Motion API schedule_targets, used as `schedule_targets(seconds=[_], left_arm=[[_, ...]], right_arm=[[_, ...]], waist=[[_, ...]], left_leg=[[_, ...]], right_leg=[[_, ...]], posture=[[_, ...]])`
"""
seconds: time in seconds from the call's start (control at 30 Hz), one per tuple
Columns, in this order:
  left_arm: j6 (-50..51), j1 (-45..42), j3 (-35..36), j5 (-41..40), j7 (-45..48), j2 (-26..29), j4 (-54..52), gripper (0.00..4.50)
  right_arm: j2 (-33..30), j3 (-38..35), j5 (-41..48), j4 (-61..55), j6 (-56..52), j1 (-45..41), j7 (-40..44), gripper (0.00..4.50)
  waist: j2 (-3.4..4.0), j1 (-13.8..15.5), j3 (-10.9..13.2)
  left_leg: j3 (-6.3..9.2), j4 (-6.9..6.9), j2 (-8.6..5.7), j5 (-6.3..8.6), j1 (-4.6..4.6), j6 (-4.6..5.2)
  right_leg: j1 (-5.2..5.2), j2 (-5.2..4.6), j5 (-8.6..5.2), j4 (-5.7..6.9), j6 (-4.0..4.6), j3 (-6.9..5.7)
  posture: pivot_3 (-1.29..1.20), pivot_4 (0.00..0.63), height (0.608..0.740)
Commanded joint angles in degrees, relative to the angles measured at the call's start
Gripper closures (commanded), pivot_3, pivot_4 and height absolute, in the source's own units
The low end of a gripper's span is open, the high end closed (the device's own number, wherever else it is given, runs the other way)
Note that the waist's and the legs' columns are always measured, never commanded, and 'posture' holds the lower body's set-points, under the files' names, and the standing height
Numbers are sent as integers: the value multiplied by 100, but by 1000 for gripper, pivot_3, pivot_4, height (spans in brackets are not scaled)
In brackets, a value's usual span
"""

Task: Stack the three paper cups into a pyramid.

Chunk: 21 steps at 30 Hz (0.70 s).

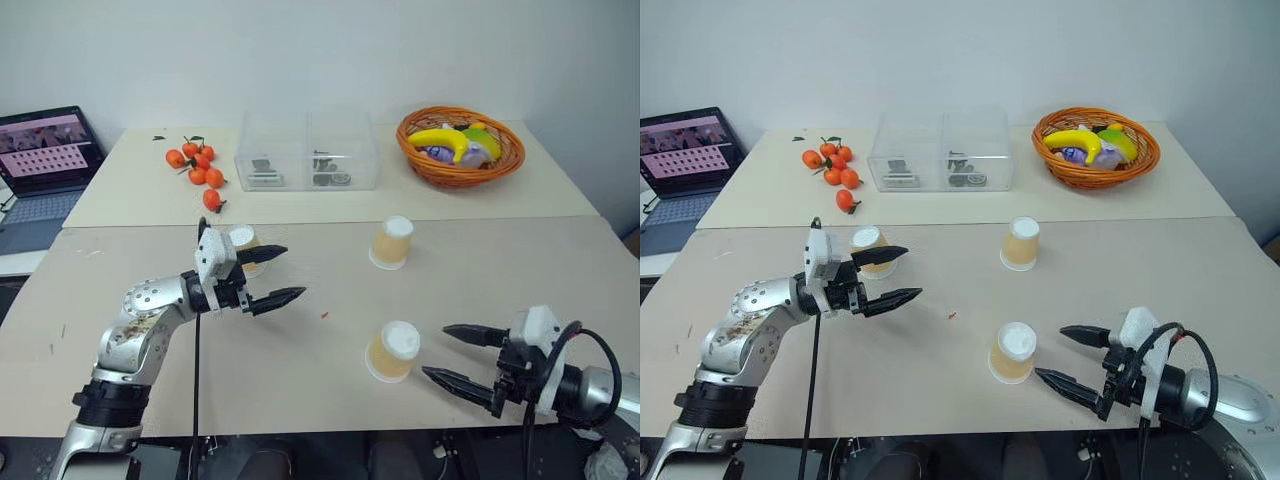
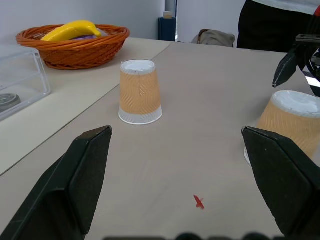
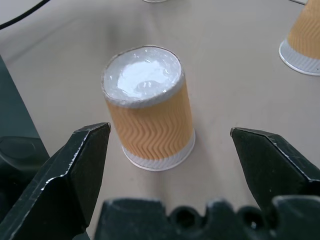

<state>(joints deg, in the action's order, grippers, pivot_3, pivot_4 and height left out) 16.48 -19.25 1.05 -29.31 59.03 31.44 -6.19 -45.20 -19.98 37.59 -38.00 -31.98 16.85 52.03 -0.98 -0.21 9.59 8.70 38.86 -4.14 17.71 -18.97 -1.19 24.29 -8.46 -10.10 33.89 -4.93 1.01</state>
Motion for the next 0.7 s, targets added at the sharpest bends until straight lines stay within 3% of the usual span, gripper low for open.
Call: schedule_targets(seconds=[0.03, 0.7], left_arm=[[24, -6, 119, -66, -81, 3, -153, 69], [583, 233, 646, -398, -719, 137, -850, 69]], right_arm=[[-7, 225, 282, -163, -96, -343, -39, 0], [223, 1392, 73, 440, 72, -1227, 38, 0]], waist=[[0, 1, 0], [-4, 20, 2]], left_leg=[[0, -1, 1, 0, 0, 0], [0, 1, 0, 0, -2, -1]], right_leg=[[1, 0, 0, 0, 0, 0], [6, 1, 16, 0, 26, -1]], posture=[[0, 150, 738], [0, 150, 738]])
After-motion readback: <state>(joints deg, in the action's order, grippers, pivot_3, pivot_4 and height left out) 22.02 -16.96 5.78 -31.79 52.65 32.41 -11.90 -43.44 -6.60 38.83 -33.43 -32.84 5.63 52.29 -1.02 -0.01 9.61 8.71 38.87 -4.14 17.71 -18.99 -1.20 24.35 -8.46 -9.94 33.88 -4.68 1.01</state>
